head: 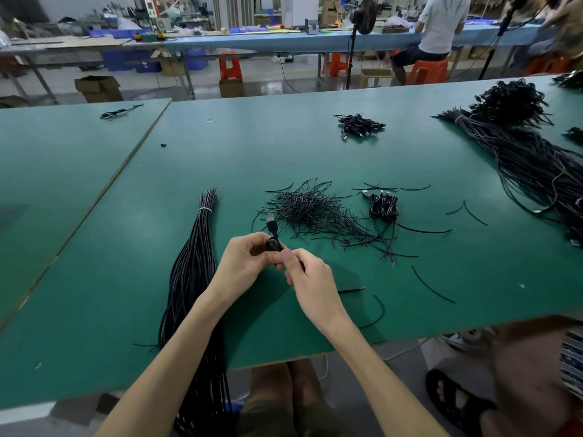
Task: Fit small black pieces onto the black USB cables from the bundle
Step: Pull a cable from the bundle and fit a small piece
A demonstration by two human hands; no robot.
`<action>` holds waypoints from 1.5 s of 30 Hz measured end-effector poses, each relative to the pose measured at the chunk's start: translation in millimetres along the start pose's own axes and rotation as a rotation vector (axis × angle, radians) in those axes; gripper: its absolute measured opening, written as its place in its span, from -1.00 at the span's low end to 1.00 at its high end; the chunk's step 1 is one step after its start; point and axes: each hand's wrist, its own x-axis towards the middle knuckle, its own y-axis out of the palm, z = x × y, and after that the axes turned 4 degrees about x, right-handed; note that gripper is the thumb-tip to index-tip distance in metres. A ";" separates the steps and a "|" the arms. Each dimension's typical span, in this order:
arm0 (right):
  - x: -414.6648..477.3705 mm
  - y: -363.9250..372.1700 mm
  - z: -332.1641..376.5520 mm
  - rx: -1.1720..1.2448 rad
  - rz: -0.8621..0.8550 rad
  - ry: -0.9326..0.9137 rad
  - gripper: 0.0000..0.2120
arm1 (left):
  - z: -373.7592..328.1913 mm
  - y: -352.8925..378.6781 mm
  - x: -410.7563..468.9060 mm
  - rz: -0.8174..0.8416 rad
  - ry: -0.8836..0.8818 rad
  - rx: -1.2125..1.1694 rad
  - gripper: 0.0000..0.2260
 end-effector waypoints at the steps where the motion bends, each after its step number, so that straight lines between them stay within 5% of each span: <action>1: 0.1 0.1 0.6 0.010 -0.003 0.014 -0.57 | 0.4 0.4 -0.2 0.006 0.000 0.021 -0.91; 18: 3.2 0.8 0.6 0.120 0.004 0.056 -0.57 | -4.5 2.8 -1.3 0.005 -0.090 -0.010 -0.94; 25: 3.6 -4.2 4.5 0.212 0.028 0.070 -0.59 | -6.6 3.8 -1.7 0.002 -0.099 -0.124 -0.62; 28: 3.8 -4.3 5.6 0.254 0.035 0.094 -0.60 | -6.5 3.9 -1.8 0.014 -0.077 -0.143 -0.64; 40: 3.6 -9.1 6.1 0.401 -0.065 0.144 -0.60 | -9.4 6.8 -4.2 -0.197 0.154 0.089 -0.86; 45: 4.2 -9.3 4.2 0.436 -0.086 0.162 -0.60 | -11.7 13.7 -8.6 -0.152 0.336 0.249 -0.90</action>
